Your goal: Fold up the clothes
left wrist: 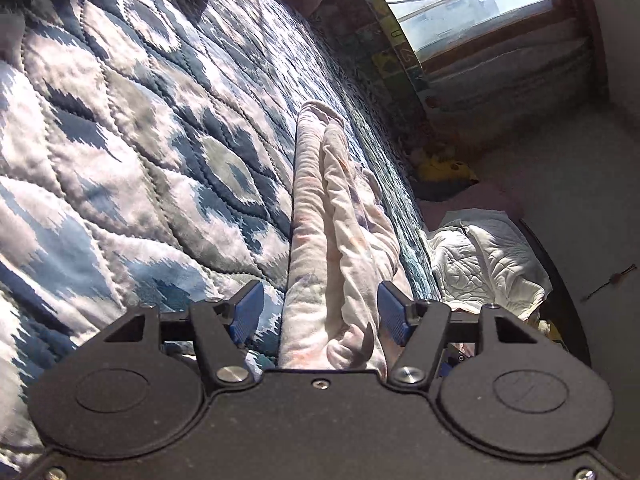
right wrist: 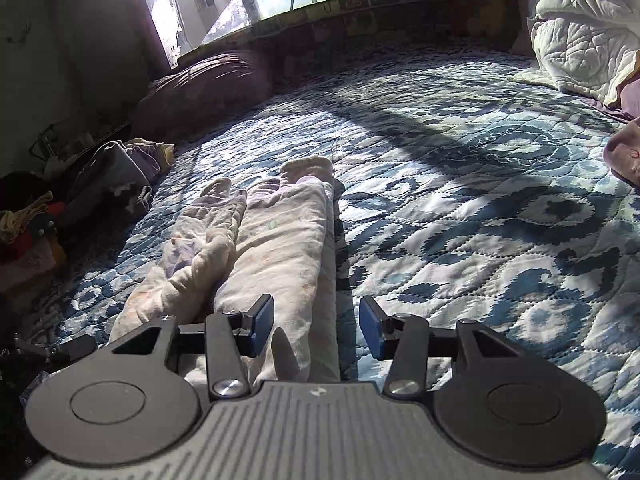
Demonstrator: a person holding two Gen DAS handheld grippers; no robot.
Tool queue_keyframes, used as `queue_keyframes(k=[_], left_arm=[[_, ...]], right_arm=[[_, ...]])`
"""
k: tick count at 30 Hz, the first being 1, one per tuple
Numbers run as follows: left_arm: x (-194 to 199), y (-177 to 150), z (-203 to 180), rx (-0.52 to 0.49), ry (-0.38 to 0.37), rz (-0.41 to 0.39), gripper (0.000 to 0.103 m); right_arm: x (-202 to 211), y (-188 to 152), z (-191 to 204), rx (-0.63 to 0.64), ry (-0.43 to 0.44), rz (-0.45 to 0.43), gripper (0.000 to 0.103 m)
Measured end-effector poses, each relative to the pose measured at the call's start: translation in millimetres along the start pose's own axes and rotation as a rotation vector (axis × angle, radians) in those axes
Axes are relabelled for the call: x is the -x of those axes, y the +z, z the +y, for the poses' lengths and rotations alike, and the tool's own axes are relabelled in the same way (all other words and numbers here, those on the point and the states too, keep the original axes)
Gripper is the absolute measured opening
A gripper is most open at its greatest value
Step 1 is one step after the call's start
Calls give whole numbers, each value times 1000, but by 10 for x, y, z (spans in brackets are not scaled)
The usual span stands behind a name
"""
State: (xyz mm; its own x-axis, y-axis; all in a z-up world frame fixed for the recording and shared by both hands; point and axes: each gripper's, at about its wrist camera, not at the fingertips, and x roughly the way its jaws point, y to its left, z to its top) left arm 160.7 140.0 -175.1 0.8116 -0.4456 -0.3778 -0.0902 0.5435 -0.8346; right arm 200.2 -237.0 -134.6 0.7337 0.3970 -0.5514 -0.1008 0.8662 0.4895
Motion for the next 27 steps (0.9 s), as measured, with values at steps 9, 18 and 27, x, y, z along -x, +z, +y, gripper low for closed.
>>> queue_keyframes(k=[9,18,27], left_arm=[[13,-51,56,198,-48,59,71],[-101,-103,11,291,43,118,70],[-102,-153,25,410,54,102,70]], right_arm=[[-92,-391,-528,-438,231,14,65],[-255,-352,-674,-566,388,59,79],[-442,-214,-398,-487,349,180,80]])
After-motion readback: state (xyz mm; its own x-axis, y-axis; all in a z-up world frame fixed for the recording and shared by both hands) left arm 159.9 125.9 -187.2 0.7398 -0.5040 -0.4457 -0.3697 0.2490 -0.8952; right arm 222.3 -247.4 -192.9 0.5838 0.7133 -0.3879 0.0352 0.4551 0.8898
